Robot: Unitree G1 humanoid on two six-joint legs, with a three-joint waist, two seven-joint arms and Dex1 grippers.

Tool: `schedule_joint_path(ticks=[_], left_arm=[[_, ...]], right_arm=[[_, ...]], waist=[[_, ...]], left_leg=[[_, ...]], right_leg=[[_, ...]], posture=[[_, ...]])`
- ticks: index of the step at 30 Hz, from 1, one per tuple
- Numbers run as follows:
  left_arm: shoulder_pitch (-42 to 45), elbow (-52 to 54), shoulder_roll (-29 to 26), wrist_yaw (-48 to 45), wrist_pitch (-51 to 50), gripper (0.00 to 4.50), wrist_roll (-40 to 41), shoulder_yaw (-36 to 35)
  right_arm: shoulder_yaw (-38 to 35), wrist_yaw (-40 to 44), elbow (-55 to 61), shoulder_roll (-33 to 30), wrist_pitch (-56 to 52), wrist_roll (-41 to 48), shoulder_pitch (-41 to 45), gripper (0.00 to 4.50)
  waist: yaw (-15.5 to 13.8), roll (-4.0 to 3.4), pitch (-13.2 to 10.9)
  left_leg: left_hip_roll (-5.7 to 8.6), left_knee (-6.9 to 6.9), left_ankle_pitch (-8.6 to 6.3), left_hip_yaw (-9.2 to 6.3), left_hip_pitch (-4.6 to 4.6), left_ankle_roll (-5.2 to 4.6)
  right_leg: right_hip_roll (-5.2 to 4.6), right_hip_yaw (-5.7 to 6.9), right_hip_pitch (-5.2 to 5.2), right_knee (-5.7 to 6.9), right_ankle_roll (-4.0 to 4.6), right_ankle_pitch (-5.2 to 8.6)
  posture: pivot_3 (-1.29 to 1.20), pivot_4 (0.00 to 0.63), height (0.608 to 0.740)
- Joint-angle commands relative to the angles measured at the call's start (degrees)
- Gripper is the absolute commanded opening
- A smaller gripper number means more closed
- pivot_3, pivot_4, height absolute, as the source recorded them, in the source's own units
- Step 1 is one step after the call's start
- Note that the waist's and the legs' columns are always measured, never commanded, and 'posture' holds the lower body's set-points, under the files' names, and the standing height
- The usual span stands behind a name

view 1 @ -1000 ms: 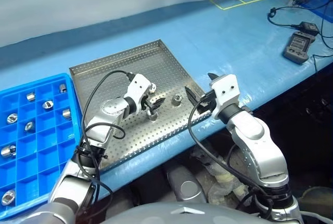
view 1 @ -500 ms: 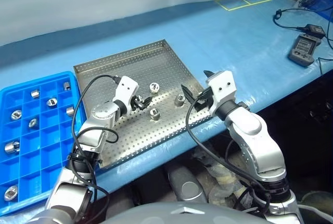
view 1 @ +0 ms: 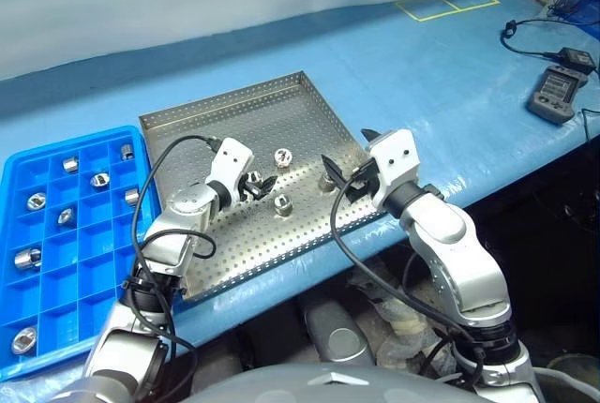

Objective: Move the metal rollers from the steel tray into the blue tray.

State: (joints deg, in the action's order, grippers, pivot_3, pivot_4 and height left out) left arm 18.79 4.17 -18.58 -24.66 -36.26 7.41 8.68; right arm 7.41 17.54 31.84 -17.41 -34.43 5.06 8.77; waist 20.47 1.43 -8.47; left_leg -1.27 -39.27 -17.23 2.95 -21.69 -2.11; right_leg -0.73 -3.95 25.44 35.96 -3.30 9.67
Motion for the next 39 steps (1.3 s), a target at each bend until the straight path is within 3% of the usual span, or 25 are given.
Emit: schedule_joint_path(ticks=[1, 27, 30, 32, 39], left_arm=[[0.02, 1.19, -0.19, -0.09, -0.52, 4.28, -0.78, 0.76], [0.19, -1.81, 1.11, 1.86, -2.5, 4.28, -1.63, 0.91], [0.13, -1.72, 1.32, 1.85, -2.62, 3.74, -1.42, 0.77], [0.14, -1.64, 1.44, 1.92, -2.83, 3.09, -1.5, 0.82], [0.13, -1.39, 1.67, 1.99, -3.29, 3.09, -1.81, 0.9]], right_arm=[[-0.59, 0.2, 0.98, 0.25, 0.66, 0.53, 1.03, 4.5], [-1.15, 0.05, 1.39, 0.24, 0.98, 1.0, 1.35, 4.5], [-1.17, 0.02, 1.33, 0.25, 1.05, 1.01, 1.46, 4.5], [-1.18, -0.01, 1.32, 0.26, 1.1, 1.01, 1.49, 4.5], [-1.2, -0.13, 1.32, 0.34, 1.14, 1.01, 1.55, 4.5]], waist=[[-0.16, 0.0, 0.0], [-0.41, 0.0, 0.0], [-0.42, 0.0, 0.0], [-0.46, 0.0, 0.0], [-0.55, 0.0, 0.01]], left_leg=[[0.0, 0.0, 0.0, 0.0, 0.0, 0.0], [0.01, 0.0, 0.0, 0.0, 0.0, 0.0], [0.01, 0.0, 0.0, 0.0, 0.0, 0.0], [0.01, 0.0, 0.0, -0.01, 0.0, 0.0], [0.01, -0.01, 0.0, 0.0, 0.01, 0.0]], right_leg=[[0.0, 0.0, 0.0, 0.0, 0.0, 0.0], [-0.02, 0.0, 0.0, 0.01, 0.01, -0.01], [-0.02, 0.0, 0.0, 0.01, 0.01, -0.02], [-0.02, 0.01, 0.0, 0.01, 0.01, -0.02], [-0.02, 0.0, -0.01, 0.01, 0.01, -0.02]], posture=[[-0.35, 0.15, 0.74], [-0.35, 0.15, 0.74], [-0.35, 0.15, 0.74], [-0.35, 0.15, 0.74], [-0.35, 0.15, 0.74]])
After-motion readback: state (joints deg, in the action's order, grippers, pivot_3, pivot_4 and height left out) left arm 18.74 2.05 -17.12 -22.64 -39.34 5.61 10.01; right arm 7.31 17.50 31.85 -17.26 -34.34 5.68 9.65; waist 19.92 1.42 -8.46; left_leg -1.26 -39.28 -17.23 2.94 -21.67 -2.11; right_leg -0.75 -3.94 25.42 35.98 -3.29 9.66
